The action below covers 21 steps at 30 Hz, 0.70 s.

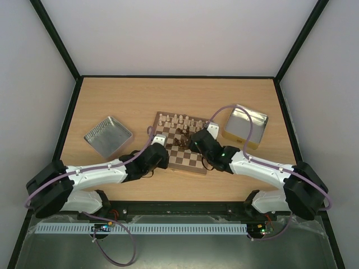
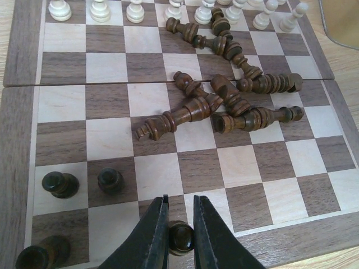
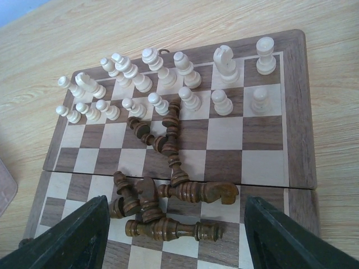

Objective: Set up the chess pieces on the board
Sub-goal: Place the chess piece on the chessboard.

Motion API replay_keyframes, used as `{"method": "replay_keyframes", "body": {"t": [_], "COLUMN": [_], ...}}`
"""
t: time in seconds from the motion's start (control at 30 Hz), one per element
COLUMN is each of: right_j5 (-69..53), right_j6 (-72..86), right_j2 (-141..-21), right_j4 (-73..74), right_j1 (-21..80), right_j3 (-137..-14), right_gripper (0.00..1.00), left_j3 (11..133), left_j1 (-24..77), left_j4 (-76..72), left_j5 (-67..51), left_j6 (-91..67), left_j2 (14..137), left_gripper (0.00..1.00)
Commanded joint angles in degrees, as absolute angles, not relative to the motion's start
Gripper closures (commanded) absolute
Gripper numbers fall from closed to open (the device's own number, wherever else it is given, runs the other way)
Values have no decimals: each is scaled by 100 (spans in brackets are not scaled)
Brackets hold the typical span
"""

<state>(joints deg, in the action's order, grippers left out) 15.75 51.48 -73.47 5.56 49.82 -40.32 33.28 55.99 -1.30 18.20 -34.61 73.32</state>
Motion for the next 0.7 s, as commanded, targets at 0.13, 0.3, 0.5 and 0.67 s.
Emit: {"method": "replay_keyframes", "body": {"t": [0.13, 0.3, 0.5, 0.67], "right_j5": [1730, 1689, 1762, 1844], "right_j6": [5226, 5148, 5115, 5072], "right_j2": [-7429, -7405, -7368, -7309], "right_j4": [571, 568, 596, 584], "right_j1": [4963, 4965, 4960, 4966], "right_j3": [-4103, -4113, -4122, -4130], "right_gripper": [36, 36, 36, 35], "left_j3": [3255, 3267, 3250, 3303], "left_j1": [5634, 5634, 5634, 5640], "left_j4": [-557, -594, -581, -490], "left_j5": [1743, 1811, 1854, 1901], "left_j6": [-3208, -3158, -3154, -3138], "left_j2": [7749, 7870, 7932, 7907], "left_gripper": [95, 94, 89, 84]}}
